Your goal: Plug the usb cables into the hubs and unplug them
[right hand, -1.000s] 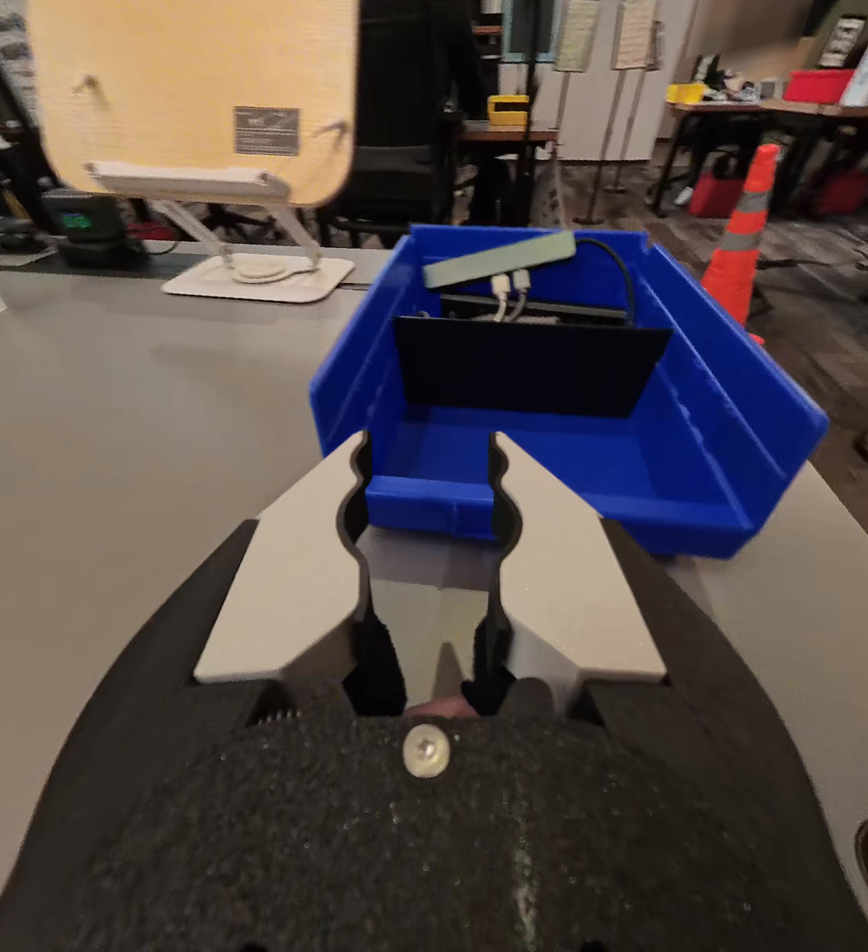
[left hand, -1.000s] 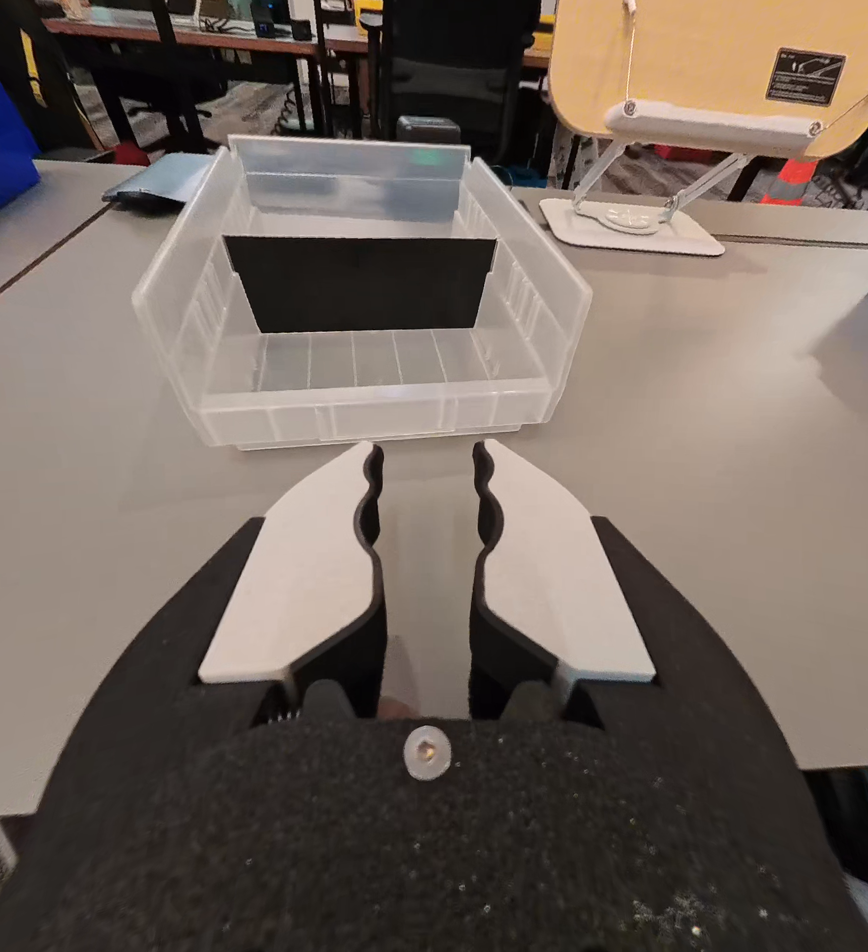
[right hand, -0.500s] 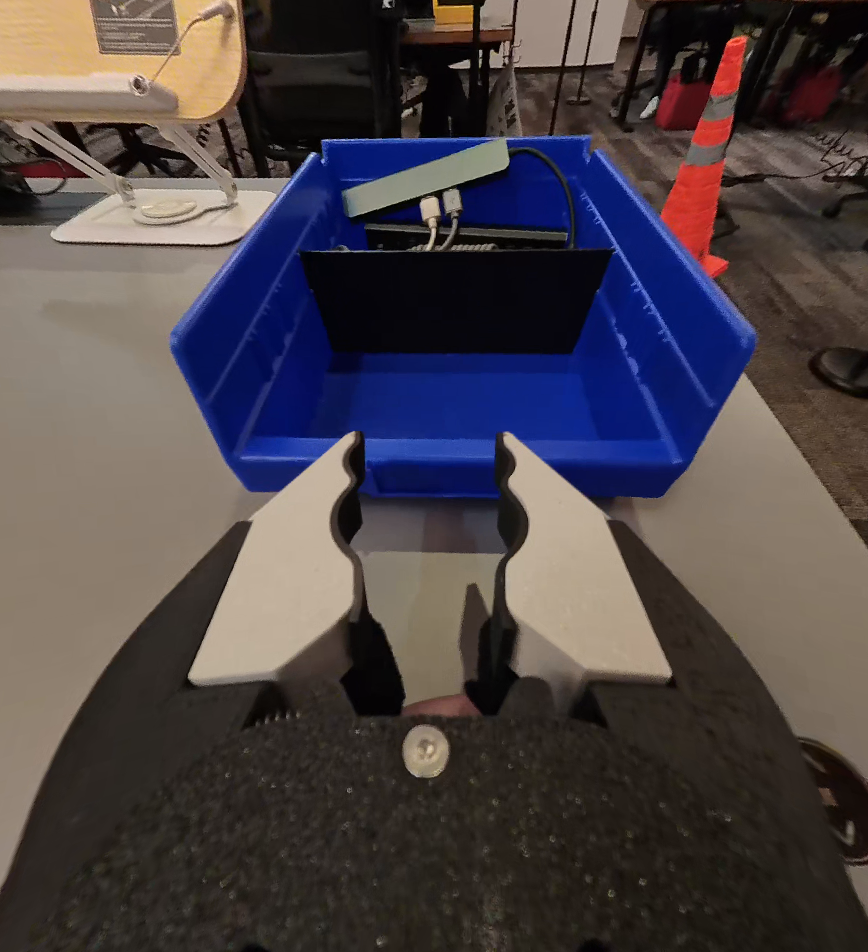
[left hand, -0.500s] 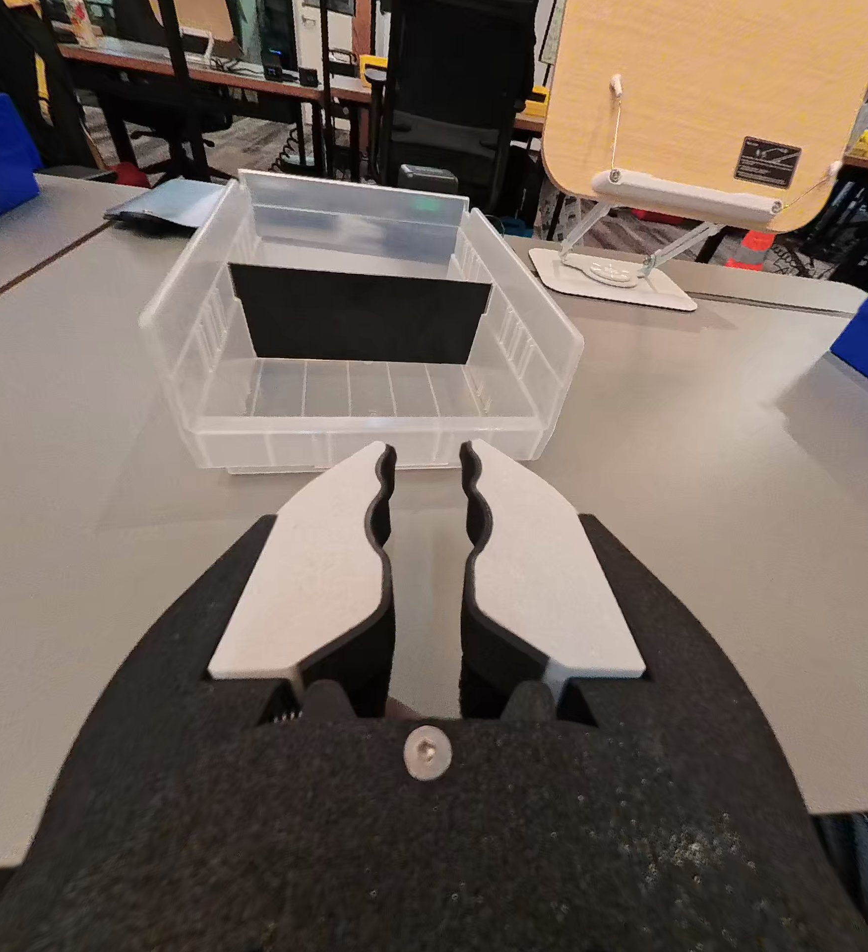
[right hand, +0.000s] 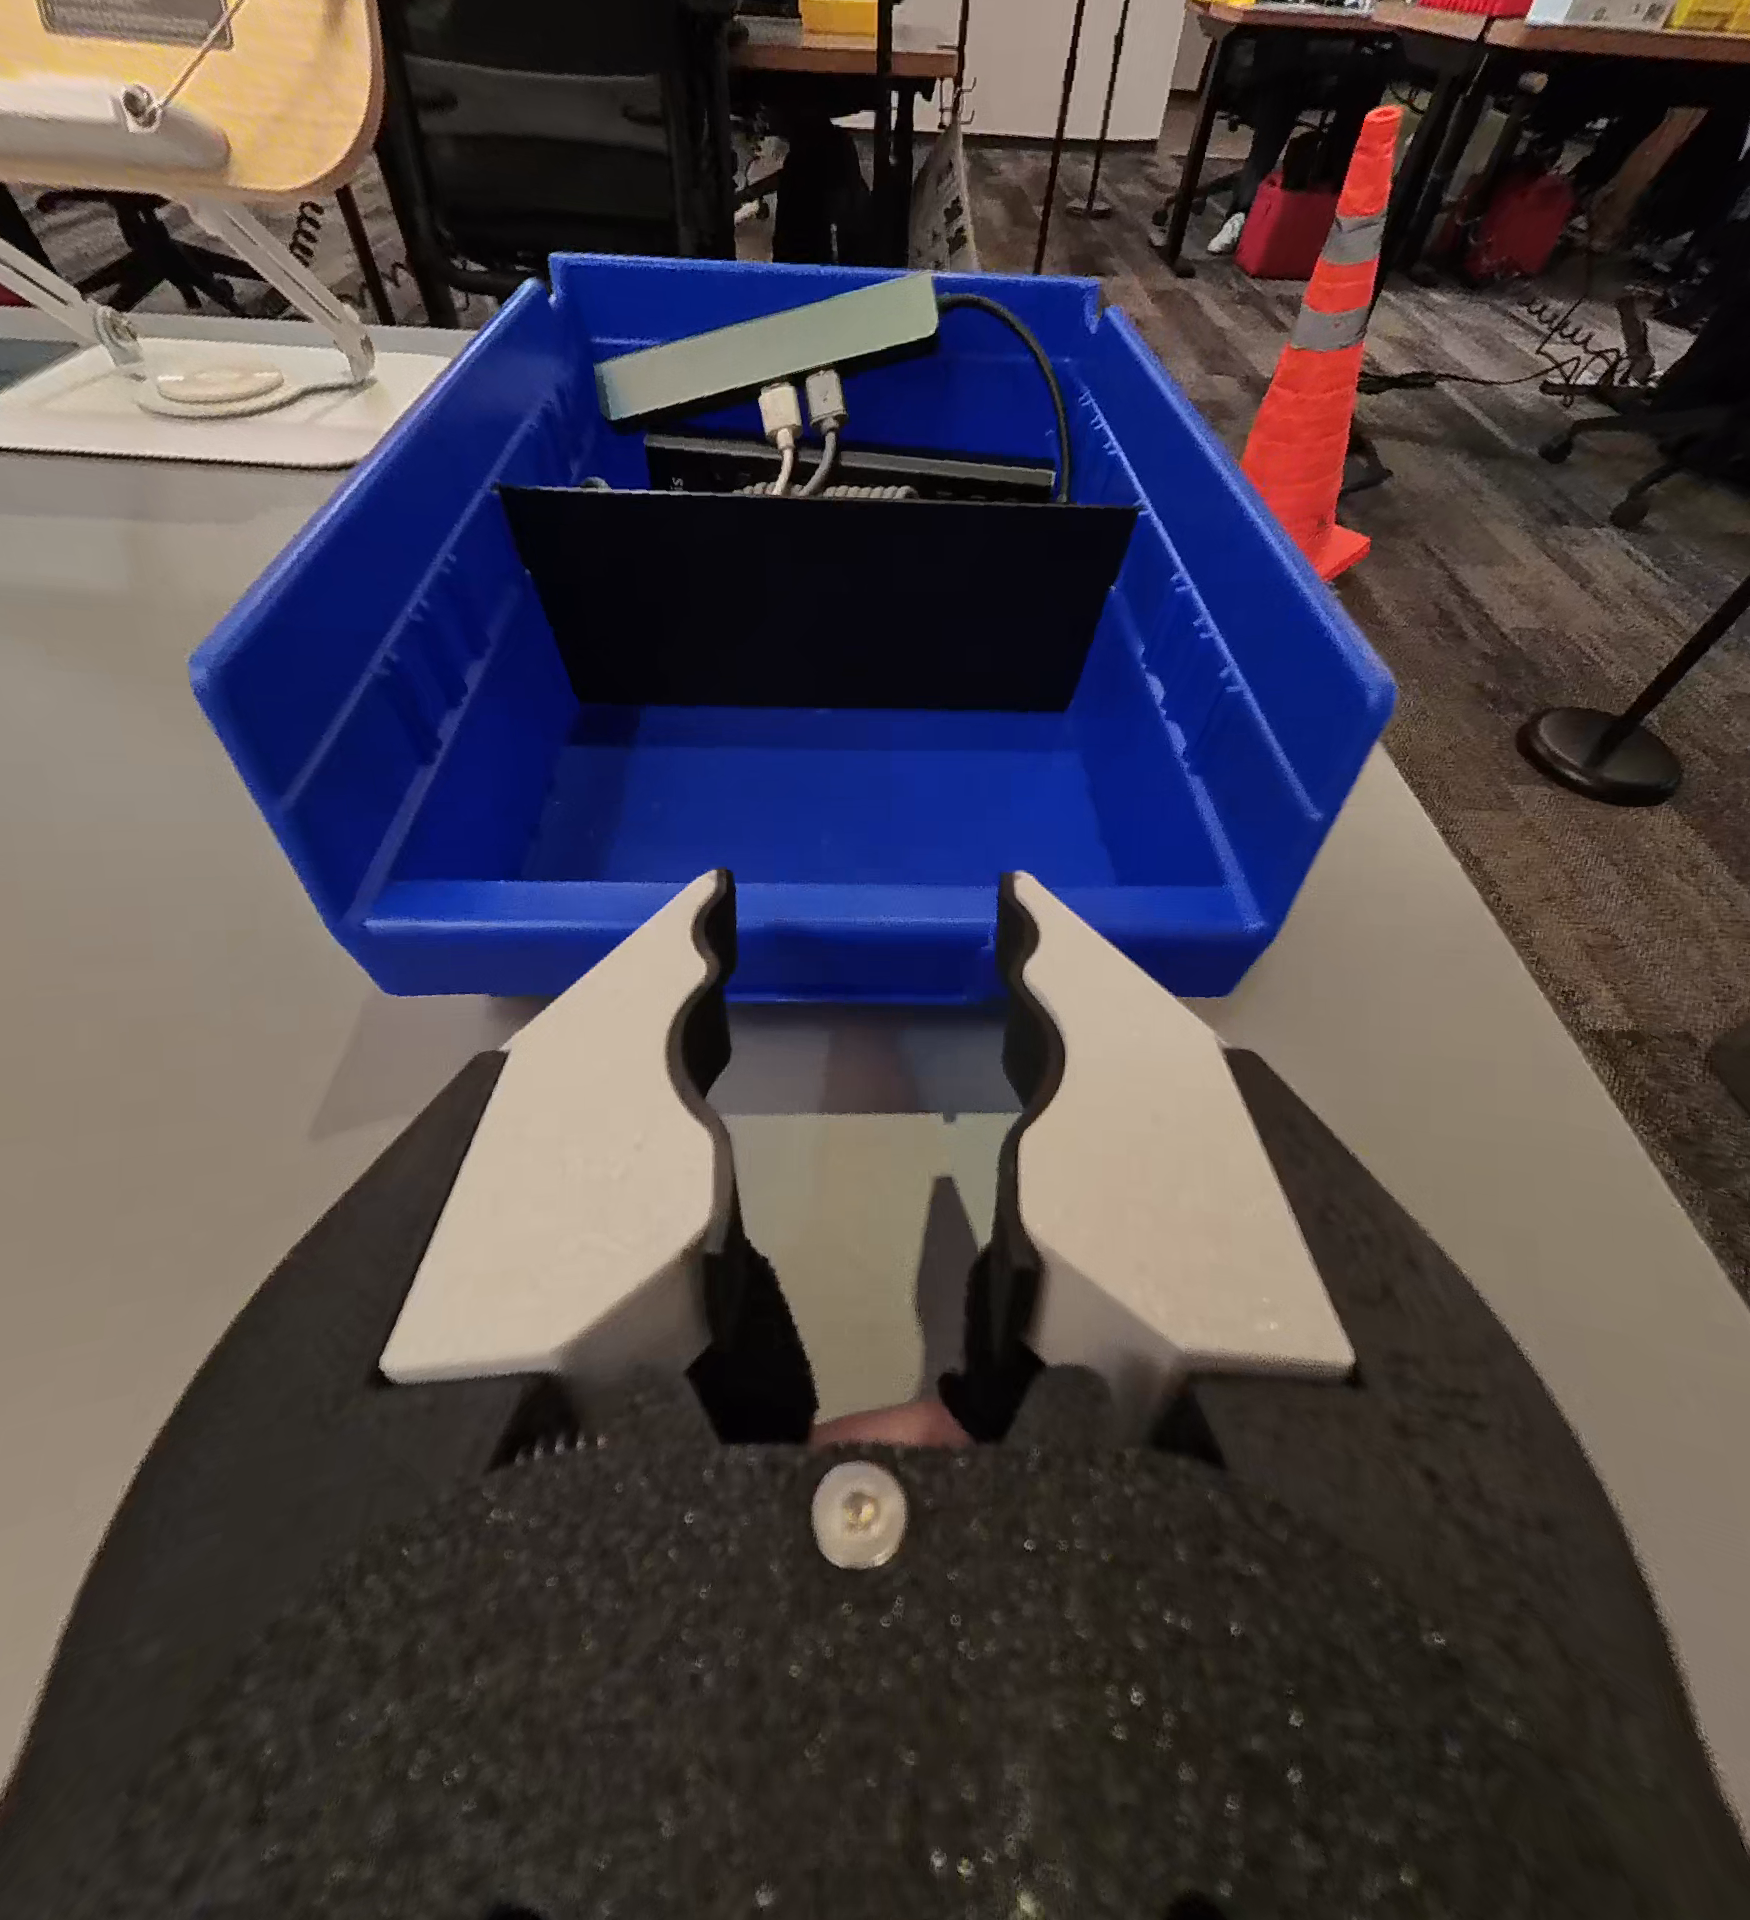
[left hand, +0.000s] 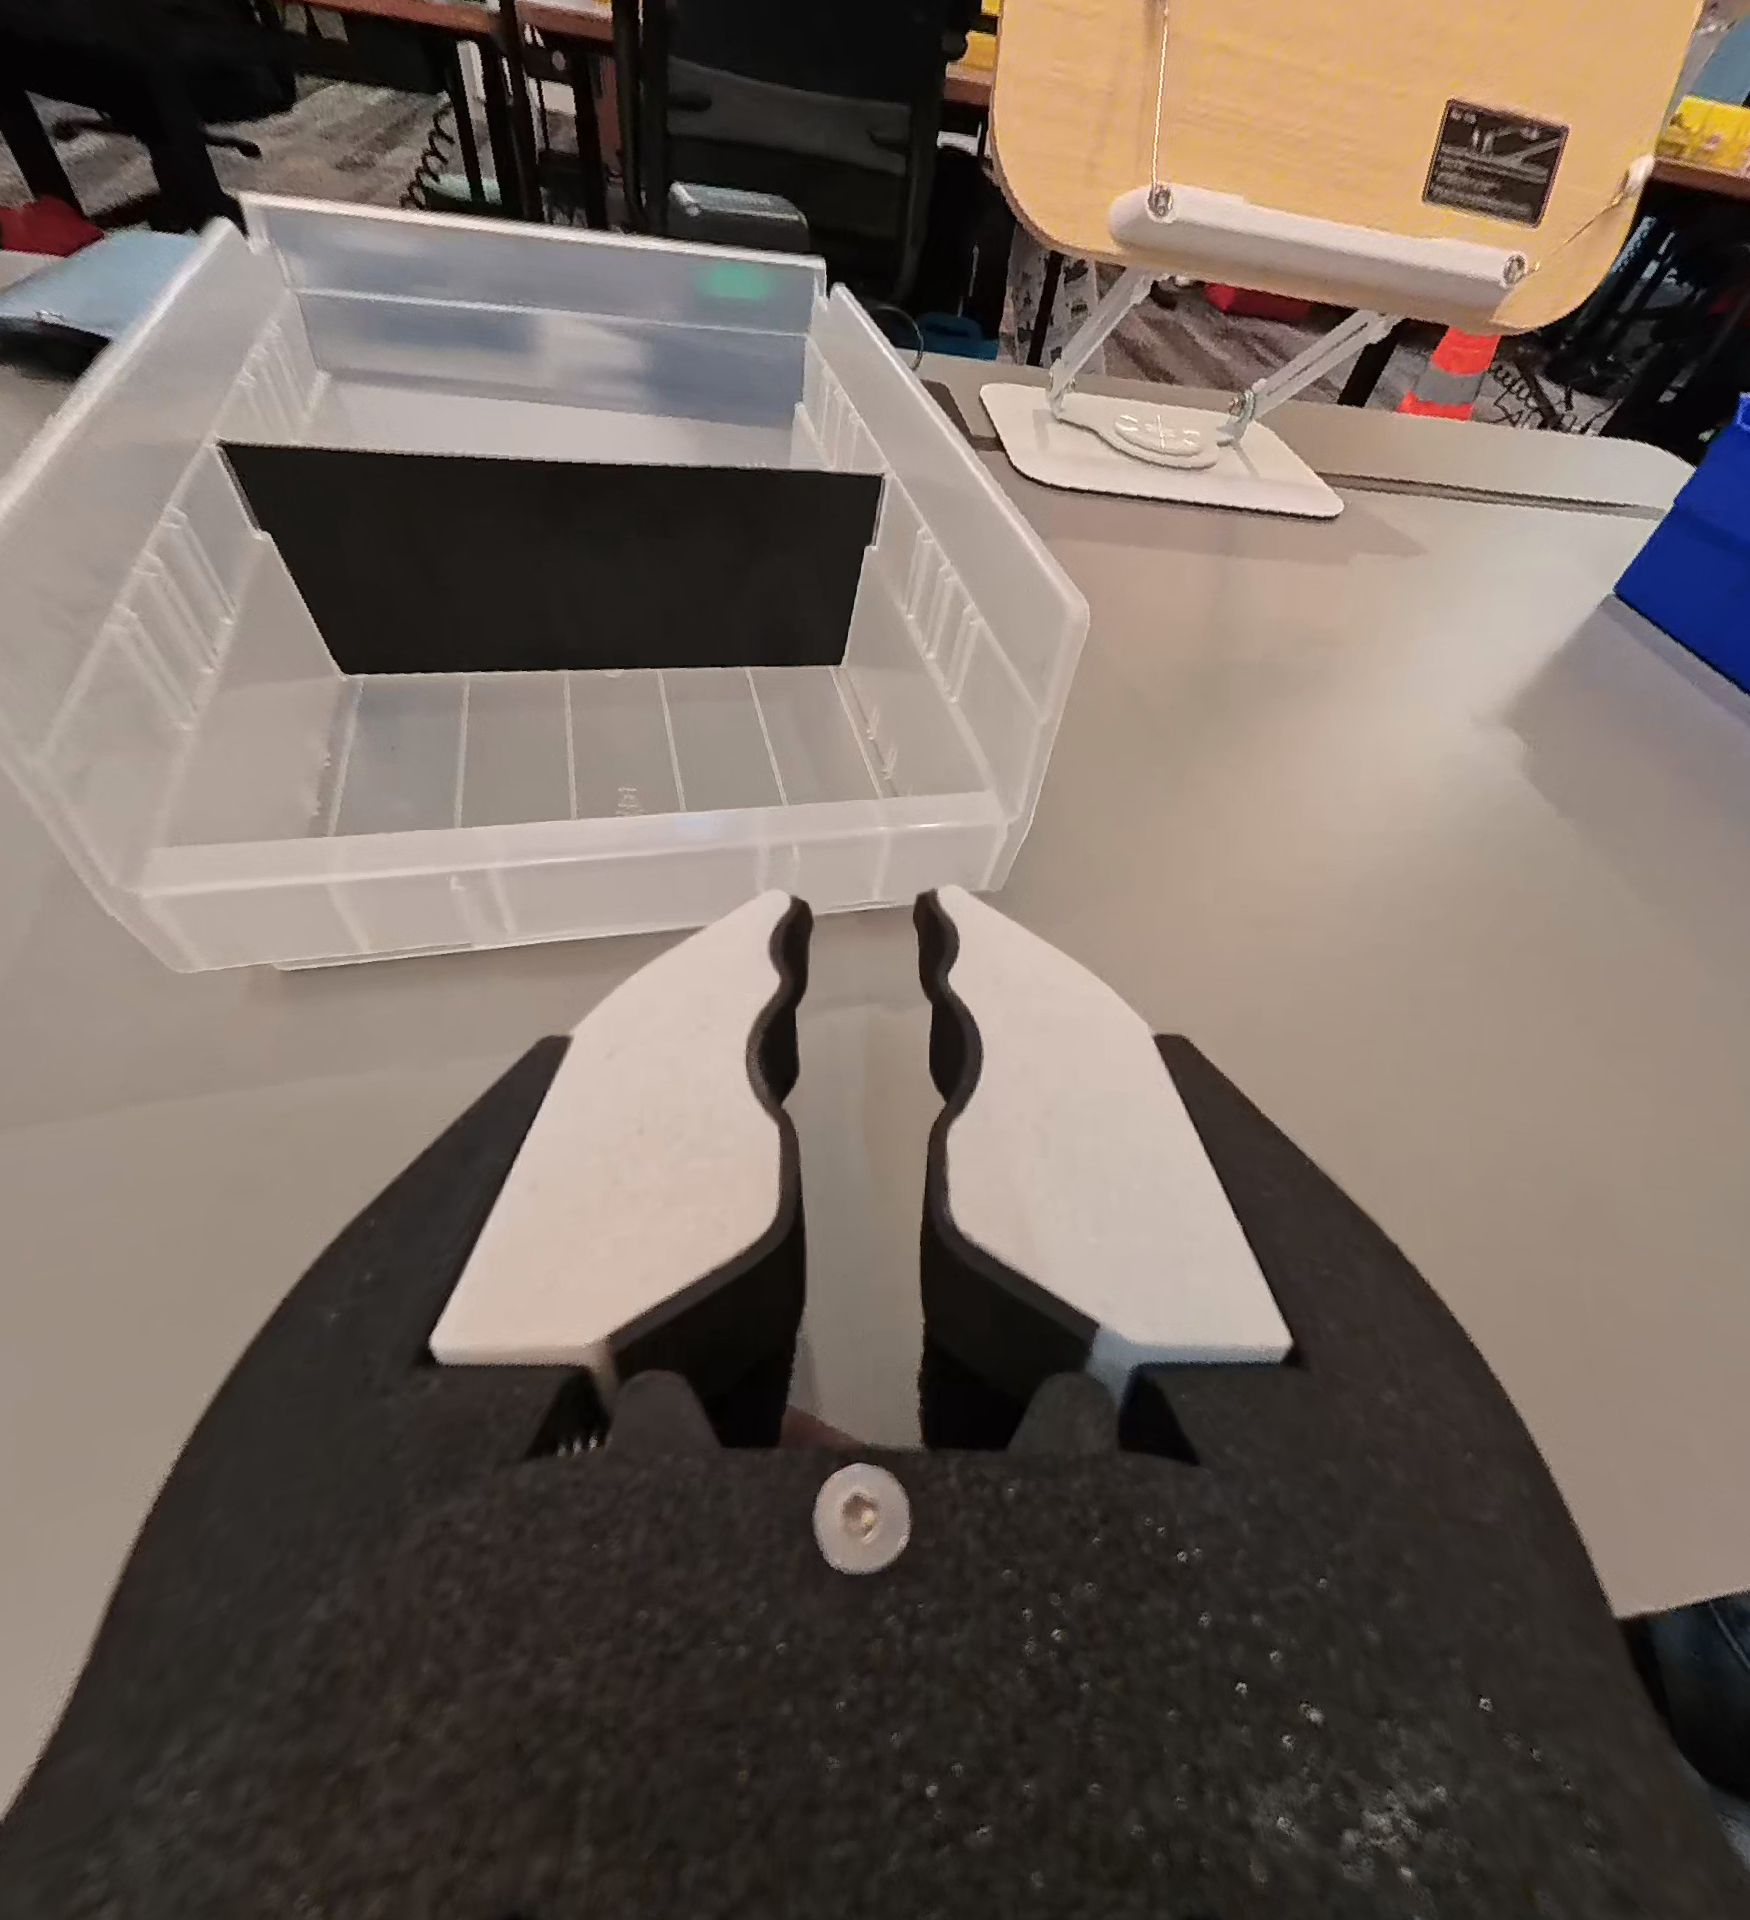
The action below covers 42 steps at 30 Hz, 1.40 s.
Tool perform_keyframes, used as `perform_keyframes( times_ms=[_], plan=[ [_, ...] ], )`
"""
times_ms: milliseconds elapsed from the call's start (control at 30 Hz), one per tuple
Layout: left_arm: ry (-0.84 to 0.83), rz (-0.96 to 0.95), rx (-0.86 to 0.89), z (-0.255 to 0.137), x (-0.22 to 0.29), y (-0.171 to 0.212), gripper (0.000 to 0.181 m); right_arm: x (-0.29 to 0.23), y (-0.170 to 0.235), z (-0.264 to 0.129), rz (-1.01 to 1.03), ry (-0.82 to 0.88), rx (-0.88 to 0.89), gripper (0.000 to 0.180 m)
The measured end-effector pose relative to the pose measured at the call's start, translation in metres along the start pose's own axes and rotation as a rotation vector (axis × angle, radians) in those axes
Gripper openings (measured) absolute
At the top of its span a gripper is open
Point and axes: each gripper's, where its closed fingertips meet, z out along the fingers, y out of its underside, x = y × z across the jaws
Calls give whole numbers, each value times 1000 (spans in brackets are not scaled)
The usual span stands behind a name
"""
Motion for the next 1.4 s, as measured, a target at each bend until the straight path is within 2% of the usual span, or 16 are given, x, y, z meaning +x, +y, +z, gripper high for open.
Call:
perform_keyframes(
  times_ms=[133, 233, 467, 500, 533, 600, 667, 733, 800, 867, 967, 1100, 1167, 1267, 1333, 1400],
  plan=[
    [8, 6, -18, -1, 3, 4, 20, -11, -10, -3, 33, -68, 29, 50],
    [7, 17, -8, -5, 2, 4, 14, -85, -28, -25, -31, -424, 103, 49],
    [-9, 38, 13, -22, -3, 6, 15, -135, -16, 17, -9, -267, 19, 75],
    [-7, 38, 12, -25, -2, 8, 15, -147, -16, 21, -31, -291, 19, 76],
    [-6, 40, 11, -27, -2, 9, 16, -156, -16, 23, -65, -292, 18, 86],
    [0, 53, 11, -30, 1, 10, 16, -170, -13, 24, -176, -279, 6, 88],
    [18, 76, 5, -30, 9, 11, 16, -191, -9, 14, -261, -351, 5, 89],
    [56, 91, 11, -27, 24, 9, 17, -221, -5, -9, -297, -539, 26, 80],
    [126, 106, 32, -23, 51, 5, 21, -233, -17, -29, -229, -609, 121, 71],
    [208, 121, 52, -16, 89, 1, 25, -218, -32, -38, -232, -516, 214, 62],
    [371, 193, 61, 4, 167, -3, 35, -165, -56, -45, -167, -268, 333, 62],
    [498, 320, 27, 56, 281, -11, 44, -78, -47, -45, 57, 44, 274, 61],
    [449, 326, -25, 97, 323, -12, 52, -67, -27, -35, 135, 60, 172, 61],
    [446, 332, -181, 150, 376, 13, 63, -65, -9, -19, 129, 62, 71, 61],
    [391, 352, -177, 174, 387, 17, 55, -65, -5, -8, 130, 63, 45, 61],
    [364, 304, -161, 190, 390, 16, 39, -55, -2, 0, 166, 105, 23, 44]
  ],
)
